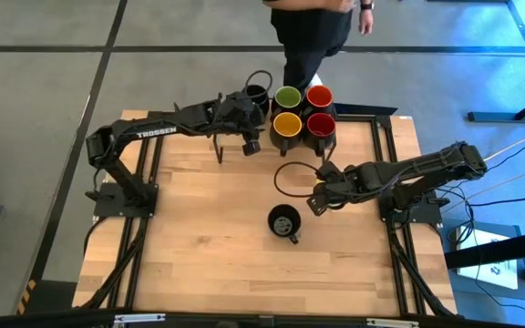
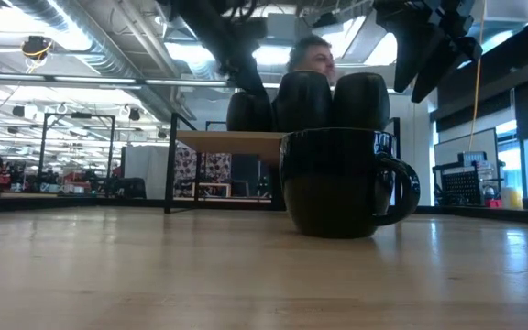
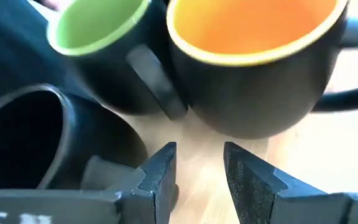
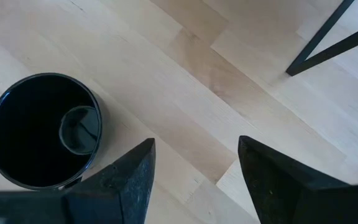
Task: Place coffee mugs
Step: Adjust the black mug on the shelf
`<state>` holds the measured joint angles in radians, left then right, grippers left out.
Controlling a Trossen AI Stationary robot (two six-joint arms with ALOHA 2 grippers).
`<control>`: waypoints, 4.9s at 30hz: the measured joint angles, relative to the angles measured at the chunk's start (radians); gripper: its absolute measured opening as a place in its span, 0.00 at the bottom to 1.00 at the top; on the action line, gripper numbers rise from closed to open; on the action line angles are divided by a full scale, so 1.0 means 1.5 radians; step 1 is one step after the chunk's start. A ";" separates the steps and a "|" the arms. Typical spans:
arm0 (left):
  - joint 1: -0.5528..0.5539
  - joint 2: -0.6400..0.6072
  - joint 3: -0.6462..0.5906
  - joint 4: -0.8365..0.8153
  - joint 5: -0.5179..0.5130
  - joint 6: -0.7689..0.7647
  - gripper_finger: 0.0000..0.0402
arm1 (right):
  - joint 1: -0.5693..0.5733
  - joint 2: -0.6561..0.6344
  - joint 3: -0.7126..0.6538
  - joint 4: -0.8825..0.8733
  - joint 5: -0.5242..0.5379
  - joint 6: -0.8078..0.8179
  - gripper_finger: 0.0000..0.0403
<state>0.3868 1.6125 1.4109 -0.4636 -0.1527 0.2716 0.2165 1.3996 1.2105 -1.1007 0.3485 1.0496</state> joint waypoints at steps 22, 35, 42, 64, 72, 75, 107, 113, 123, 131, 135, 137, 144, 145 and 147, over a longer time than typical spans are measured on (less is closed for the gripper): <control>-0.039 0.011 -0.001 -0.068 -0.173 -0.005 0.32 | 0.000 0.000 0.000 0.004 0.017 0.000 0.54; -0.073 -0.055 -0.001 -0.128 -0.161 -0.121 0.32 | 0.000 0.000 0.000 0.004 0.017 0.000 0.54; 0.020 -0.151 0.001 -0.127 -0.130 -0.157 0.32 | 0.000 0.001 0.000 0.005 0.020 0.000 0.54; 0.225 -0.040 0.000 -0.038 0.073 -0.073 0.32 | 0.000 0.001 0.000 0.005 0.035 0.000 0.54; 0.225 -0.040 0.000 -0.028 0.098 -0.078 0.32 | 0.000 0.000 0.000 0.005 0.035 0.000 0.54; 0.225 -0.040 0.000 -0.029 0.103 -0.077 0.32 | 0.000 0.000 0.000 0.005 0.035 0.000 0.54; 0.067 -0.084 -0.001 -0.096 0.058 -0.180 0.32 | 0.000 0.000 0.000 0.015 0.035 -0.005 0.54; 0.055 -0.084 -0.001 -0.093 0.030 -0.249 0.34 | 0.000 0.000 0.000 0.021 0.035 -0.005 0.54; 0.055 -0.066 0.001 -0.082 -0.015 -0.319 0.44 | 0.000 0.000 0.000 0.028 0.028 -0.005 0.54; 0.044 -0.031 0.000 -0.075 -0.057 -0.390 0.44 | 0.000 0.000 0.000 0.029 0.028 -0.006 0.54; 0.040 -0.028 0.000 -0.053 -0.068 -0.391 0.44 | 0.000 0.000 0.000 0.029 0.032 -0.006 0.54; 0.035 -0.026 0.000 -0.040 -0.067 -0.394 0.44 | 0.000 0.000 0.000 0.029 0.034 -0.006 0.54; 0.034 -0.013 0.000 -0.022 -0.097 -0.407 0.44 | 0.000 0.000 0.000 0.030 0.041 -0.006 0.54; 0.034 -0.010 0.000 -0.027 -0.097 -0.408 0.44 | 0.000 0.000 0.000 0.029 0.041 -0.006 0.54; 0.034 -0.003 -0.001 -0.021 -0.098 -0.409 0.44 | 0.000 0.000 0.000 0.029 0.041 -0.006 0.54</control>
<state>0.4376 1.6075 1.4096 -0.4954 -0.2999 -0.3413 0.2161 1.3998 1.2106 -1.0569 0.4103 1.0404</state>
